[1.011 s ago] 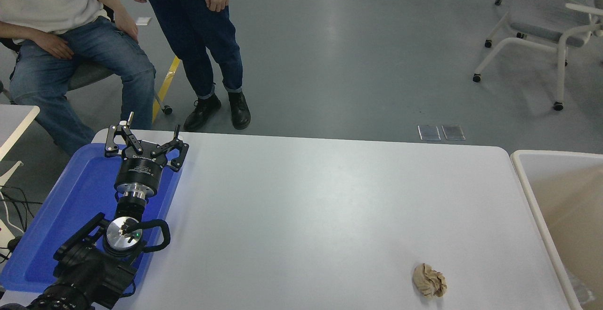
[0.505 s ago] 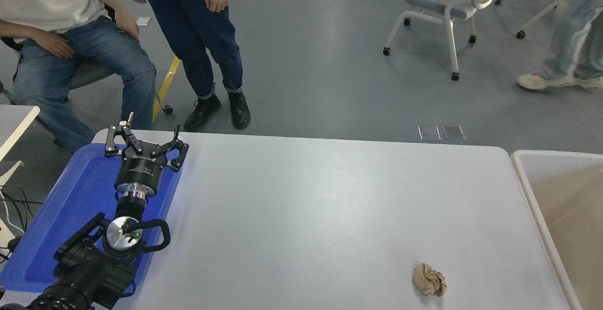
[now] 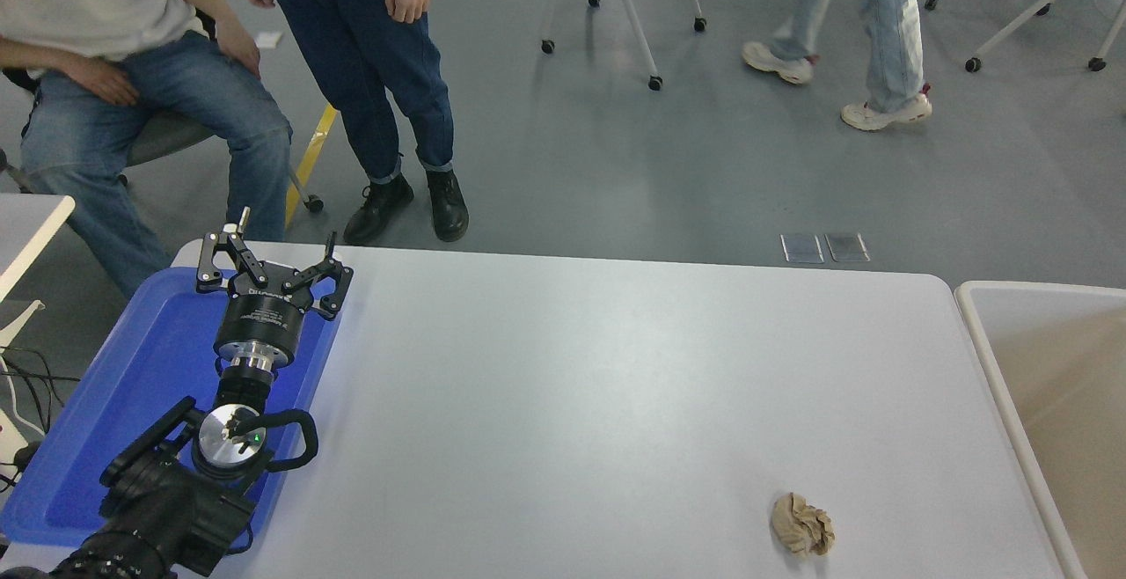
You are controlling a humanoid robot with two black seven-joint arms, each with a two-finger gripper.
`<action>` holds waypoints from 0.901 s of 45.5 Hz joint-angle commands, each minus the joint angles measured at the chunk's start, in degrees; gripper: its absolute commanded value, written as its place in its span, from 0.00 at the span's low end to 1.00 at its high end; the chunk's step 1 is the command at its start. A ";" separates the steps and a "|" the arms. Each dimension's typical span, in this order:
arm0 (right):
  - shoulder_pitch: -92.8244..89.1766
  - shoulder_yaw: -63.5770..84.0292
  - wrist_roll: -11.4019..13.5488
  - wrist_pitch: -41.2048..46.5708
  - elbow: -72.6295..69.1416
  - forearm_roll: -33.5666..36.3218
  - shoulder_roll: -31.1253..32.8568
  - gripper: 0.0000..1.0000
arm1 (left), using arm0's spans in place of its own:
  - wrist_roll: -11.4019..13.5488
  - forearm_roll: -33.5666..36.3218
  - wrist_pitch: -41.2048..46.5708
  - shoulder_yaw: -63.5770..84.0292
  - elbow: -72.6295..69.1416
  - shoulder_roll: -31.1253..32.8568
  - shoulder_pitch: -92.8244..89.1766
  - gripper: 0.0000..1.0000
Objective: Pick up foil plate and place in dustbin
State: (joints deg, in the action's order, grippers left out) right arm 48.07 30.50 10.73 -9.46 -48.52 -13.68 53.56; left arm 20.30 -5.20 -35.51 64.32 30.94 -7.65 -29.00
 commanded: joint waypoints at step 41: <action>66.96 51.15 0.35 54.46 -23.79 -0.03 -11.62 1.00 | -0.17 0.01 0.00 -0.08 0.00 0.00 0.00 1.00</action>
State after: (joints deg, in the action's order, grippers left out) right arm 102.80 77.08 10.80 33.70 -66.49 -13.48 46.17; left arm 20.13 -5.18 -35.58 64.25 30.93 -7.64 -29.00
